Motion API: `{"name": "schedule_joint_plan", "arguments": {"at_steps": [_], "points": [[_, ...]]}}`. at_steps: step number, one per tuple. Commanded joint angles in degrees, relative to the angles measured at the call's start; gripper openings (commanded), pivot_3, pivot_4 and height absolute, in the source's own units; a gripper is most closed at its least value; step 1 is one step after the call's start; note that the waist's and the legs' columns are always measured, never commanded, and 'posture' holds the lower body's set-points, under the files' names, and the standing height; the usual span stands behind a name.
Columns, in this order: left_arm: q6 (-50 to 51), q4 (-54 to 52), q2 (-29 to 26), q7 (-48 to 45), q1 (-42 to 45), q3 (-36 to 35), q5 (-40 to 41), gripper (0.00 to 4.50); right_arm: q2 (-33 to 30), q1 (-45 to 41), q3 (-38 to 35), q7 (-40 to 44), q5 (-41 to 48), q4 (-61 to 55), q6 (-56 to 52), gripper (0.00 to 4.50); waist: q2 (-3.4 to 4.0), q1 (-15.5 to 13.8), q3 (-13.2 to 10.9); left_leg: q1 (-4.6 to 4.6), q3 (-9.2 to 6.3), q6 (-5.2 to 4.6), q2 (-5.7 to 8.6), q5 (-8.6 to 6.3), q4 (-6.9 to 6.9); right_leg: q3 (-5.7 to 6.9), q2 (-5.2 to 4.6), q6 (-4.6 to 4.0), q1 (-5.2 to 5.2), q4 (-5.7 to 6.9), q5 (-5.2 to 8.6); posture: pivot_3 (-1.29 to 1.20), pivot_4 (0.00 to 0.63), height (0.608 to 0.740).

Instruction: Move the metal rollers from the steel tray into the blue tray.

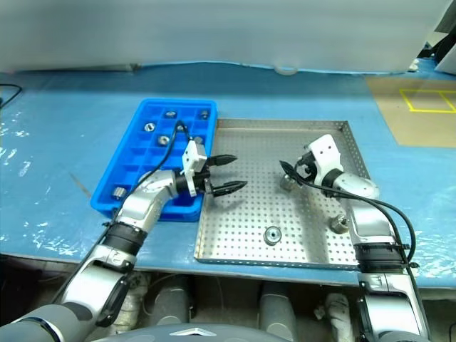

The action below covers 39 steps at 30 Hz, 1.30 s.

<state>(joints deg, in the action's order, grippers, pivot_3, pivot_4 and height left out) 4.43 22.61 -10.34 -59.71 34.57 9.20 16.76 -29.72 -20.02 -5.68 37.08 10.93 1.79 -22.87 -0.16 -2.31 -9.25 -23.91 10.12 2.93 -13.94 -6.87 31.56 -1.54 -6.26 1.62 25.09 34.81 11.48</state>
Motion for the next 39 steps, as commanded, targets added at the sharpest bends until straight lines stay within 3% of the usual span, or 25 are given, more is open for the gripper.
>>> {"name": "schedule_joint_plan", "arguments": {"at_steps": [1,15,25,39], "points": [[-1.6,2.7,0.9,-1.1,3.4,0.9,-1.3,4.48,-1.7,2.1,-1.7,3.5,5.1,-7.1,-3.7,4.41,0.0,0.0,0.0,0.01,0.0,0.0,0.0,0.0,0.0,0.0,0.0,0.0,-0.01,0.0,0.0,-0.27,0.15,0.74],[-7.7,21.1,9.0,-1.3,16.0,1.6,-6.6,4.48,-1.6,5.3,-4.6,-2.6,6.0,-11.0,-4.1,4.41,0.0,0.7,0.0,-0.02,0.04,-0.1,0.05,-0.06,0.02,-0.06,-0.03,0.03,0.02,-0.11,-0.01,-0.35,0.15,0.74],[-12.2,32.6,12.4,-0.4,21.9,2.0,-11.0,4.48,0.5,5.2,-16.1,-12.1,8.3,-13.4,-1.8,4.41,0.0,1.6,0.0,-0.06,0.08,-0.19,0.09,-0.12,0.1,-0.1,-0.05,0.04,0.01,-0.17,0.0,-0.44,0.15,0.74],[-13.7,45.6,16.6,9.0,26.5,3.6,-20.0,4.48,0.8,9.7,-16.0,-14.8,8.1,-18.1,-2.0,4.41,-0.01,3.4,0.0,-0.13,0.1,-0.3,0.12,-0.19,0.12,-0.11,-0.07,0.13,0.01,-0.32,0.03,-0.51,0.15,0.74]]}}
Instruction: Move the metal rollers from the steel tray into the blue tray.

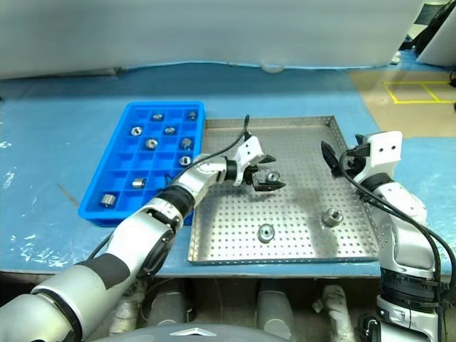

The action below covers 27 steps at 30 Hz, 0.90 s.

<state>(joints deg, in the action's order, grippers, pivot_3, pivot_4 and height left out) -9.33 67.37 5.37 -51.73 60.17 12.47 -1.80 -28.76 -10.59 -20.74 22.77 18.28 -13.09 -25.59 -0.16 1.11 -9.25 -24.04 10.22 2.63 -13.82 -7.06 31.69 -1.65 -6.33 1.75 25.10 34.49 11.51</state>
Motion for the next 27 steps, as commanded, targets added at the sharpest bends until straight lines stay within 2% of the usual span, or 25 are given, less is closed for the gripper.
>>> {"name": "schedule_joint_plan", "arguments": {"at_steps": [1,3,9,10,15,19,24,27], "points": [[0.1,1.2,1.2,1.2,0.7,0.1,-1.6,4.3,-0.1,0.5,-0.9,-0.6,0.7,-3.4,0.7,4.44,0.0,0.1,0.0,-0.01,0.0,0.0,0.0,0.0,0.0,0.0,0.0,0.02,0.01,-0.02,0.0,-0.51,0.15,0.74],[0.3,1.5,1.8,0.3,0.2,-0.2,-1.6,3.89,-0.1,0.6,-0.7,-0.9,0.7,-3.5,0.7,4.45,0.0,0.1,0.0,-0.04,0.0,-0.02,0.0,-0.01,0.0,0.0,0.0,0.03,0.01,-0.05,0.0,-0.52,0.15,0.74],[3.4,-0.1,2.7,-2.2,-0.7,-4.6,2.3,1.8,-0.1,0.6,0.5,-0.9,-0.1,-3.0,1.1,4.45,0.0,0.2,0.0,-0.07,0.01,-0.07,0.02,-0.05,-0.01,0.01,-0.03,0.03,0.0,-0.12,0.0,-0.51,0.15,0.74],[4.1,-0.6,2.8,-2.0,-0.8,-5.7,3.3,1.67,-0.1,0.5,0.9,-0.8,-0.3,-2.7,1.3,4.45,0.0,0.3,0.0,-0.08,0.01,-0.08,0.02,-0.05,-0.01,0.01,-0.03,0.03,0.0,-0.13,0.0,-0.51,0.15,0.74],[4.1,-6.7,1.5,-1.0,-3.1,-9.3,6.4,1.67,0.2,-2.1,3.7,0.7,0.1,-0.1,1.6,4.45,-0.01,0.5,0.0,-0.1,0.02,-0.09,0.02,-0.06,-0.05,0.02,-0.03,0.02,0.0,-0.19,0.0,-0.39,0.15,0.74],[6.0,-19.9,0.1,-0.9,-8.3,-13.0,11.9,1.67,0.8,-7.5,8.0,3.2,-0.6,5.6,3.1,4.45,-0.01,0.5,0.0,-0.1,0.03,-0.09,0.02,-0.06,-0.1,0.05,-0.04,0.01,0.04,-0.19,-0.02,-0.29,0.15,0.74],[13.8,-40.3,-2.5,9.4,-15.8,-16.8,15.8,1.67,1.8,-14.9,13.4,7.9,-1.8,14.6,5.9,4.45,-0.01,-0.7,0.0,-0.13,0.03,-0.09,-0.02,-0.05,-0.18,0.12,-0.03,-0.02,0.07,-0.18,-0.03,-0.13,0.15,0.74],[16.9,-51.9,-4.5,17.2,-21.1,-18.5,15.3,1.67,3.0,-19.3,16.3,10.8,-2.8,20.8,8.3,4.45,-0.04,-1.7,0.0,-0.14,0.03,-0.09,-0.04,-0.05,-0.24,0.16,-0.03,-0.02,0.08,-0.19,-0.02,-0.05,0.15,0.74]]}}
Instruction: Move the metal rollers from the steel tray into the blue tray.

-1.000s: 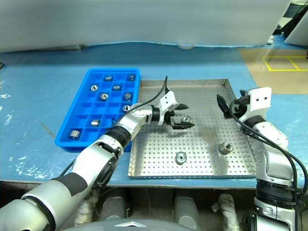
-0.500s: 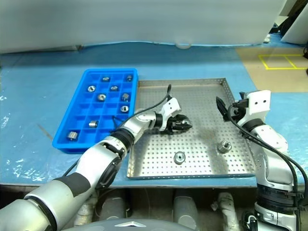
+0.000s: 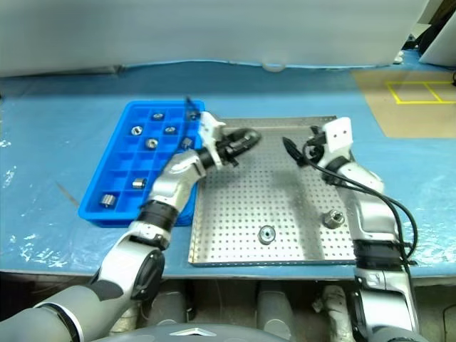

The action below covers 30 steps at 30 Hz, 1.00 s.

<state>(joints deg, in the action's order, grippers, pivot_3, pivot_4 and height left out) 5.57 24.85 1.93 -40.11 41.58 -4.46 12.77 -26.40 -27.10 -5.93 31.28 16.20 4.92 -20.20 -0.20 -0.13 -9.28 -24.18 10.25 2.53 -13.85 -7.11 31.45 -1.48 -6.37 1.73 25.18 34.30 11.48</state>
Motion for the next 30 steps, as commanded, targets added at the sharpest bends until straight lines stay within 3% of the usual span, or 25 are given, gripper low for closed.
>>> {"name": "schedule_joint_plan", "arguments": {"at_steps": [1,7,11,20,30], "points": [[2.7,-12.5,-1.6,7.5,-4.1,-1.7,0.3,1.67,1.0,-4.0,2.2,3.1,-1.0,4.5,3.7,4.45,0.0,-1.0,0.0,0.01,0.0,0.0,-0.01,0.01,-0.05,0.02,0.0,0.0,0.0,0.0,0.0,-0.01,0.15,0.74],[4.4,-30.1,-3.4,22.1,-18.3,-5.5,-2.8,1.67,6.1,-14.2,7.4,9.4,-3.7,19.7,10.2,4.45,-0.02,-3.7,0.0,-0.1,-0.02,0.02,-0.08,0.02,-0.1,0.19,-0.02,-0.02,0.02,-0.03,0.01,0.16,0.15,0.74],[5.5,-33.8,-4.6,27.2,-23.5,-6.5,-4.0,1.67,8.5,-17.9,9.0,12.1,-5.1,26.0,13.8,4.45,-0.02,-5.9,0.0,-0.18,-0.1,0.07,-0.14,0.04,-0.09,0.35,-0.01,-0.02,0.02,-0.02,0.01,0.22,0.15,0.74],[4.6,-25.0,-8.7,36.5,-22.3,-9.4,-7.3,1.67,10.2,-19.1,9.3,14.3,-7.1,30.6,17.1,4.45,-0.02,-8.7,0.0,-0.4,-0.31,0.17,-0.15,0.1,0.07,0.56,-0.05,-0.01,0.04,0.16,0.02,0.25,0.15,0.74],[2.2,-15.6,-10.6,33.2,-17.0,-8.1,-4.8,1.67,9.0,-14.8,8.9,13.9,-7.1,24.4,14.8,4.45,-0.02,-8.4,0.0,-0.41,-0.39,0.28,-0.14,0.17,0.16,0.55,-0.04,-0.01,0.11,0.37,0.01,0.15,0.15,0.74]]}}
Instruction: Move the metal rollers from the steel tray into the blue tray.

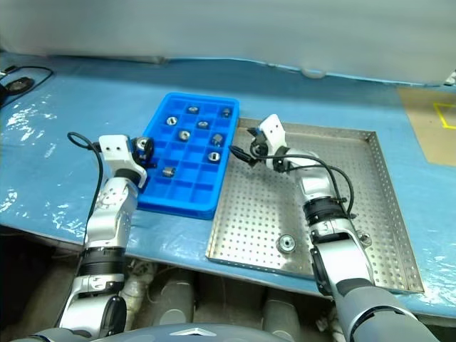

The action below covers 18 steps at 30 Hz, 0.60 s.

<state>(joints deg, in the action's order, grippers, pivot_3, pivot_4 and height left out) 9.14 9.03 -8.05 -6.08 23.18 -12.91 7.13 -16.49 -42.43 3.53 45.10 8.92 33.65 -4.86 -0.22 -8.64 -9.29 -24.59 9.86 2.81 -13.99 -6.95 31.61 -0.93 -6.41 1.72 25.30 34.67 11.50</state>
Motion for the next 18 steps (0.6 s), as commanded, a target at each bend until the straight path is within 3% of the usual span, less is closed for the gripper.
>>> {"name": "schedule_joint_plan", "arguments": {"at_steps": [1,8,18], "points": [[-1.2,0.7,-0.6,-0.8,1.5,0.4,0.9,1.67,-1.2,0.9,-0.6,0.1,0.4,-5.2,-1.0,4.45,0.0,0.2,0.0,-0.01,0.0,0.0,0.0,0.0,0.0,-0.01,0.0,0.0,0.01,0.0,0.0,0.15,0.15,0.74],[-1.0,0.9,0.6,-2.0,2.0,0.8,3.3,4.0,-1.7,2.2,-0.5,1.5,1.8,-10.8,-4.7,4.45,0.0,0.9,0.0,0.03,0.0,0.02,0.0,0.01,0.0,-0.03,0.02,0.0,0.02,0.02,0.0,0.13,0.15,0.74],[-3.6,-0.4,-0.2,-12.9,3.7,3.8,8.2,4.0,0.1,2.7,0.8,1.7,1.2,-14.1,-7.0,4.45,0.0,1.5,0.0,0.0,0.0,0.03,-0.01,0.02,-0.02,-0.02,0.02,0.0,0.05,0.02,0.0,0.1,0.15,0.74]]}}
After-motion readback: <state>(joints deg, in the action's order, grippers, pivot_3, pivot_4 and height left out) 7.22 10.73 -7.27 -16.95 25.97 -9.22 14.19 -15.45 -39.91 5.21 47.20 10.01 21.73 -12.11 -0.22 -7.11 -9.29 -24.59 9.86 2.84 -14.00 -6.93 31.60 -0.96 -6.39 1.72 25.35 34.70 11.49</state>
